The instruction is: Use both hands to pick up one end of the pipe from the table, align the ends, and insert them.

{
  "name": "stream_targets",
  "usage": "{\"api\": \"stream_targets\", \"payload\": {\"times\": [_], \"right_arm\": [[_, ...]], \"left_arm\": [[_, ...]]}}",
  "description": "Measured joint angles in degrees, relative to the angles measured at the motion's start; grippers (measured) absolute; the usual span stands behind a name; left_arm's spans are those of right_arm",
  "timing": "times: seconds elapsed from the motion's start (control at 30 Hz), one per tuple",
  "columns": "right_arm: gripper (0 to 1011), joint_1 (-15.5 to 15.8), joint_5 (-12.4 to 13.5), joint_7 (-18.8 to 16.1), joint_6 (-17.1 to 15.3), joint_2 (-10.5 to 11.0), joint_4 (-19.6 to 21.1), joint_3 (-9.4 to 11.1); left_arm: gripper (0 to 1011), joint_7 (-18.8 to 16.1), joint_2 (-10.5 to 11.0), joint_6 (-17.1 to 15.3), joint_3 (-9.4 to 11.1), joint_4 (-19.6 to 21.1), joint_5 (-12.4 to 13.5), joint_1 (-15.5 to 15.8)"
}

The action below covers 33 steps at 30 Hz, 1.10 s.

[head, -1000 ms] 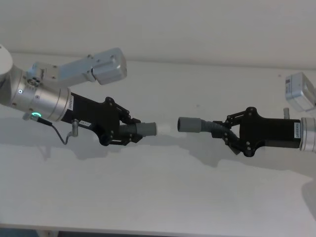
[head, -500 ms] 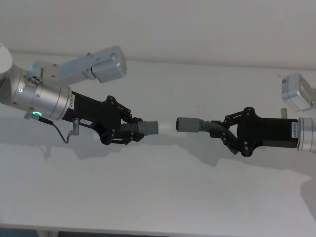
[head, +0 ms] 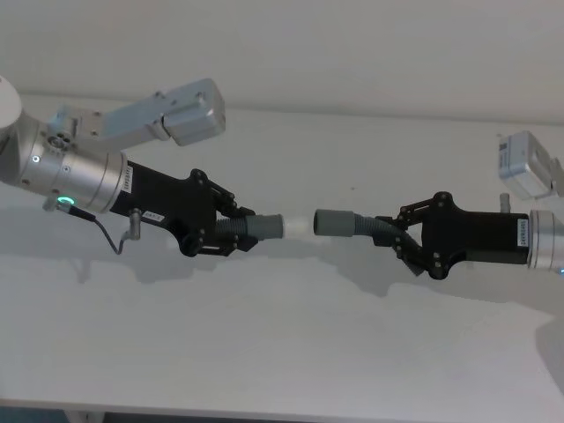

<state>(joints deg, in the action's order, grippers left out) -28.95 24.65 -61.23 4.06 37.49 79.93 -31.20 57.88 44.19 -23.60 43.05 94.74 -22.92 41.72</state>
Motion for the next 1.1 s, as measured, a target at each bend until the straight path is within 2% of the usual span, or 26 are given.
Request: {"api": "stream_targets", "payload": {"times": [1.1], "right_arm": [[155,-0.15,1.27,0.86,0.41,0.89,-0.09,-1.26]], "left_arm": [[353,0.11,-1.40,0.68,2.20,-1.44,-0.98,2.12]]}}
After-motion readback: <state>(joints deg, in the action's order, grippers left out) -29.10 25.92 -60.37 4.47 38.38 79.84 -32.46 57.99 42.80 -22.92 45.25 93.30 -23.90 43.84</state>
